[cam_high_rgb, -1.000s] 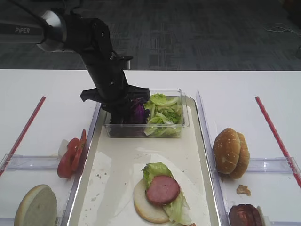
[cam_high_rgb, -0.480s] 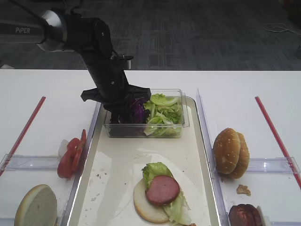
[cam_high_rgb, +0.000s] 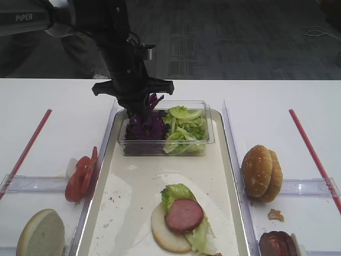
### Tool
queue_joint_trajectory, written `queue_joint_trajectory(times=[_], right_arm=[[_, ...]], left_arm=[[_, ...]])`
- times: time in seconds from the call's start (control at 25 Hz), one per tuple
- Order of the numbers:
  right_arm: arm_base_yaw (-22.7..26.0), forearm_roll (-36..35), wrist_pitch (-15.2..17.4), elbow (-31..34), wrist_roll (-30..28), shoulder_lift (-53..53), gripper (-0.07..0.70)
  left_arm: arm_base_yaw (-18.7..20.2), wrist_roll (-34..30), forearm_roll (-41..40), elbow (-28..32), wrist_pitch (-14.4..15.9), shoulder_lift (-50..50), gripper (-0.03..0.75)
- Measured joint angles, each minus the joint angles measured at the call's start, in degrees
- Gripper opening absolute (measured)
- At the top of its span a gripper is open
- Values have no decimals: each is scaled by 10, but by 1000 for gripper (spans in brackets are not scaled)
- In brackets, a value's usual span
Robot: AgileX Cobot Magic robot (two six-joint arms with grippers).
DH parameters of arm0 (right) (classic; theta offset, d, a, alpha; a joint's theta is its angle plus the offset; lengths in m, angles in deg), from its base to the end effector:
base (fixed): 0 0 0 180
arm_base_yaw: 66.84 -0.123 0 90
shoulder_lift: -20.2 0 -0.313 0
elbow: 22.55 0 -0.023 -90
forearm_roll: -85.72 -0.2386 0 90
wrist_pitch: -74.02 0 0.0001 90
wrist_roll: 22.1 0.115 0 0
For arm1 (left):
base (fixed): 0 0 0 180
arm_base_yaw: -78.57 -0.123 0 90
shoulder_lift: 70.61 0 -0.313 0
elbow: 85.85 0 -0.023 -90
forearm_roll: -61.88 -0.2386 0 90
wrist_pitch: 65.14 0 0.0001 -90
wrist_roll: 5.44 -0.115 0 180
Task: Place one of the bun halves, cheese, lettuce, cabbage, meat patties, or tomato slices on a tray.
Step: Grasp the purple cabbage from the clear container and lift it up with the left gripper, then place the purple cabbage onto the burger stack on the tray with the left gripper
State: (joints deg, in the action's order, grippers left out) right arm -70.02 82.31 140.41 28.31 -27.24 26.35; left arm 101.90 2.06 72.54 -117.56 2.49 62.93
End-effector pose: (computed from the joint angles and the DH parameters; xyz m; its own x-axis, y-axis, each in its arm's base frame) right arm -0.0280 0.0047 0.2425 -0.5413 -0.0959 -0.8354 -0.1368 0.9903 -0.0251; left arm 0.4285 -0.2063 0.2122 -0.9677 0.2016 -0.1514 0.2300 0.9519 -0.2025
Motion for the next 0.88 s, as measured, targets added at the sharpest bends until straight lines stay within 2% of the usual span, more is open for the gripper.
queue_joint_trajectory(times=[0.12,0.88], right_arm=[[0,0,0,0,-1,0,23],[0,0,0,0,-3,0,23]], left_arm=[[0,0,-10,-26,20,0,26],[0,0,-25,-41,28,-15,25]])
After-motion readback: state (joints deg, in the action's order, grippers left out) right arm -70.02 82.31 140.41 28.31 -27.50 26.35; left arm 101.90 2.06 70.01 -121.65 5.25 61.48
